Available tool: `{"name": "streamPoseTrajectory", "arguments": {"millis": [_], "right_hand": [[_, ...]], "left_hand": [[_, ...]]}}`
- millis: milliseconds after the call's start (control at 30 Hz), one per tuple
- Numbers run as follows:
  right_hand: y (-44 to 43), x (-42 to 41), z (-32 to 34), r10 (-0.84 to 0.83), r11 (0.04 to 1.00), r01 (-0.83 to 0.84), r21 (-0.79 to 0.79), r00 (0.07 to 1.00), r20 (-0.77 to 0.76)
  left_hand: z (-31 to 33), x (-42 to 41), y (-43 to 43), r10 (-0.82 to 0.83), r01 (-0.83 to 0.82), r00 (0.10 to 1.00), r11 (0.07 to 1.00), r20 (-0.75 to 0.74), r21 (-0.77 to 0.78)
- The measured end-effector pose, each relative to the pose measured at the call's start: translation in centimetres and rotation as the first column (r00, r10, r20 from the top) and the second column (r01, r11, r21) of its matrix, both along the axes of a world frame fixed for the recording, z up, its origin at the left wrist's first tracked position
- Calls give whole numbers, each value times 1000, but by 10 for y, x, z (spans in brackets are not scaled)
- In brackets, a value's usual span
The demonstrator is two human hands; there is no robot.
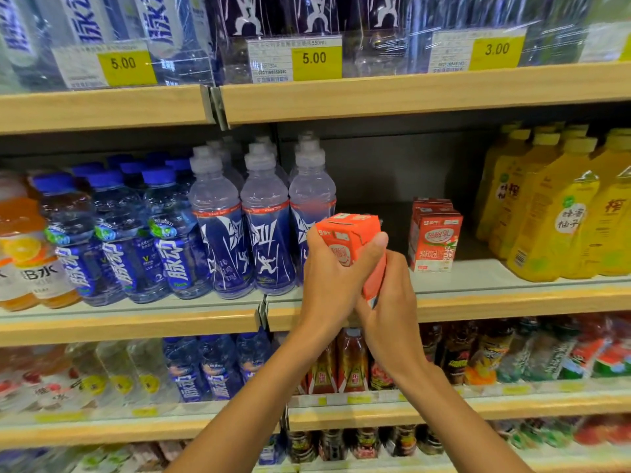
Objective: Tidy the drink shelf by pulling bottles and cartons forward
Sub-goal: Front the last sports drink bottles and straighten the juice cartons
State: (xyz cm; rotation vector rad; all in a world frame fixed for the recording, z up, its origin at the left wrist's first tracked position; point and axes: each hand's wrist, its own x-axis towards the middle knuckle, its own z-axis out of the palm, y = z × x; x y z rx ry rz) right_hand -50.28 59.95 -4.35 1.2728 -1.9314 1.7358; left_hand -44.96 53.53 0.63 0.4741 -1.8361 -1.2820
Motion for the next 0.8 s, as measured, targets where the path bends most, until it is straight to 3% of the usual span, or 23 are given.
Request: {"name": "streamPoseTrajectory", "arguments": {"millis": [100,200,267,333,433,567,667,800], "right_hand": [[7,-3,3,27,999,-26,44,999,-23],[20,-11,9,201,979,-206,8,961,188],[25,-16,13,337,937,-346,-49,856,393],[24,-16,17,456,861,-502,-80,692,560],[21,-16,19,537,775,-616,-139,527,659],[21,-15,15,487,829,-540,-144,572,660],[19,-13,10,384,906,-407,-114,683,622],[12,-2,6,226,971,-234,-49,837,497]], "left_hand": [[2,0,-5,-30,31,999,998,-32,47],[7,2,-19,-169,182,982,968,-86,174],[11,3,-26,-287,313,949,915,-133,256],[13,2,-31,-384,424,905,851,-182,311],[13,1,-36,-437,470,882,823,-174,318],[11,4,-35,-367,363,930,903,-30,229],[9,5,-28,-331,330,943,934,-16,139],[11,-3,-14,-209,210,978,960,-25,187]]}}
